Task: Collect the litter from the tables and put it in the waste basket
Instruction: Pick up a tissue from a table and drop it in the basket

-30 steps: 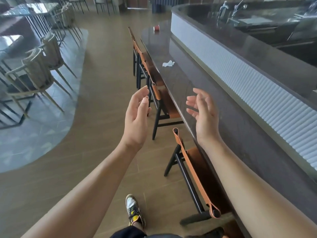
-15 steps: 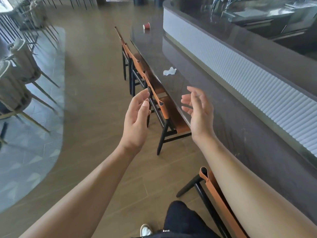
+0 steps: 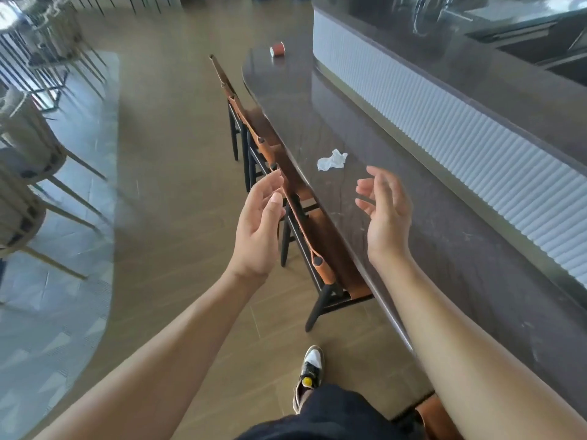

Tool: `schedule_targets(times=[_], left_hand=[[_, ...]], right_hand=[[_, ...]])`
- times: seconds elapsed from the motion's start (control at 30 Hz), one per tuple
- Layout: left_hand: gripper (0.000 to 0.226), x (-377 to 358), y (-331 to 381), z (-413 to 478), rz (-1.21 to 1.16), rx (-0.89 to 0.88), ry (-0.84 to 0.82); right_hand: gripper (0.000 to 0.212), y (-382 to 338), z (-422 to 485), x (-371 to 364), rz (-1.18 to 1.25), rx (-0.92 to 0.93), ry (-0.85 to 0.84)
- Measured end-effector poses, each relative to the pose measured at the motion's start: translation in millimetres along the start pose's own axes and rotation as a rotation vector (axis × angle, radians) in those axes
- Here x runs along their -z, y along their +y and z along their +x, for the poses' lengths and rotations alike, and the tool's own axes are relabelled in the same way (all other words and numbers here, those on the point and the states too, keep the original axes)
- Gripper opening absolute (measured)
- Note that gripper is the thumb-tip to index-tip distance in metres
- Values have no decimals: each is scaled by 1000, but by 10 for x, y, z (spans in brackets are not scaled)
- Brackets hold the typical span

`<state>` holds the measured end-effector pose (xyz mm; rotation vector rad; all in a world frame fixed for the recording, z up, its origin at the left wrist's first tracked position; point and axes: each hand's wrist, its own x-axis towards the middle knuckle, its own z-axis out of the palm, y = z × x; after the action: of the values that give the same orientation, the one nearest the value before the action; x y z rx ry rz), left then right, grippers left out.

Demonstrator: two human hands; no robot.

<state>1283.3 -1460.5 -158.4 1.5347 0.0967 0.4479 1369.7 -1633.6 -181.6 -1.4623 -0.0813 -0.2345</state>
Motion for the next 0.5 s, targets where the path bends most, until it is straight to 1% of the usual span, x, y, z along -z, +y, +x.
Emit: schedule_targets(times=[0.13, 0.27, 0.4, 0.5], left_hand=[[37, -102, -197, 813, 29, 14, 9], [50, -191, -402, 1470, 27, 24, 1], [42, -261, -630, 2036, 20, 43, -15], [43, -328, -800, 2454, 34, 62, -43]], right_hand=[[37, 183, 779, -218, -14, -21, 20], [34, 336, 1358, -344, -48, -58, -5], [39, 511, 1790, -403, -113, -84, 8], [27, 711, 2091, -472, -160, -115, 15]])
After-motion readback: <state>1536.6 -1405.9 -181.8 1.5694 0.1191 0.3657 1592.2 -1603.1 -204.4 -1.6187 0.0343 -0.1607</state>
